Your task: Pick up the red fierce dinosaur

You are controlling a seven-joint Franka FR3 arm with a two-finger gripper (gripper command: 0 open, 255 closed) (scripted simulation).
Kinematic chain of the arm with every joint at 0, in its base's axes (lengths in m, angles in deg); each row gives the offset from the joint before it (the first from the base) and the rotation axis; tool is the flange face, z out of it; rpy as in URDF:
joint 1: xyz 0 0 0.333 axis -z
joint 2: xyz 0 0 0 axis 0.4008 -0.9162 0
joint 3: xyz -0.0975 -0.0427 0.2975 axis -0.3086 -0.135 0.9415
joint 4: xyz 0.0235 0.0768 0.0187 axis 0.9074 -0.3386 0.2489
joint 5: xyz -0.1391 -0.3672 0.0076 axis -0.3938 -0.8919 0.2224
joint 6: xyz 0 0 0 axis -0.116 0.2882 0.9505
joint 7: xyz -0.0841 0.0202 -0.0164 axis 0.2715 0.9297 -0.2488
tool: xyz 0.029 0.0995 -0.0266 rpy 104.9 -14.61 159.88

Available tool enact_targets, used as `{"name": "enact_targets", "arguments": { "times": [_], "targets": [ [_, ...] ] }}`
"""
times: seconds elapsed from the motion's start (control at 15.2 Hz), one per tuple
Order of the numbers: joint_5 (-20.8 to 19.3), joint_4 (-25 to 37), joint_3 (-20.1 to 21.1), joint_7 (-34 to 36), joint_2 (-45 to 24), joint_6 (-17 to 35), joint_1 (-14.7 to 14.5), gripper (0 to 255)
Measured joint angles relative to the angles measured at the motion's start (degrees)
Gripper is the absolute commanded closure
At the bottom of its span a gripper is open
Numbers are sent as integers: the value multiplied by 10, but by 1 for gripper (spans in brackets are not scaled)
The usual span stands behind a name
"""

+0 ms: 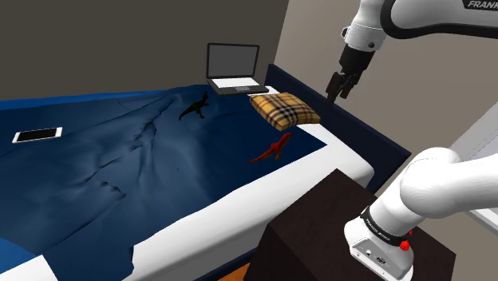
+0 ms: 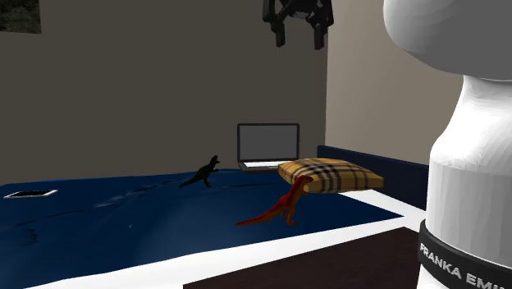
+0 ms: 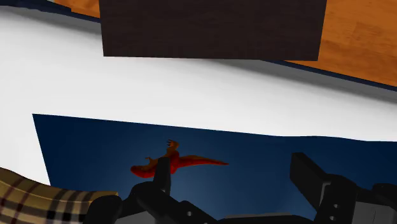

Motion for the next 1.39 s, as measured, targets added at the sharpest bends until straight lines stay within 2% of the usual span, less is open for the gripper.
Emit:
{"name": "enact_targets", "arguments": {
  "times": [0.2,0.66,1.39],
  "targets": [
    [-8,-4,-7,-15,-19,18,0,0],
    [-47,-27,-35,-86,-134,130,0,0],
    [-106,10,-62,-178,-375,298,7,0]
  ]
}}
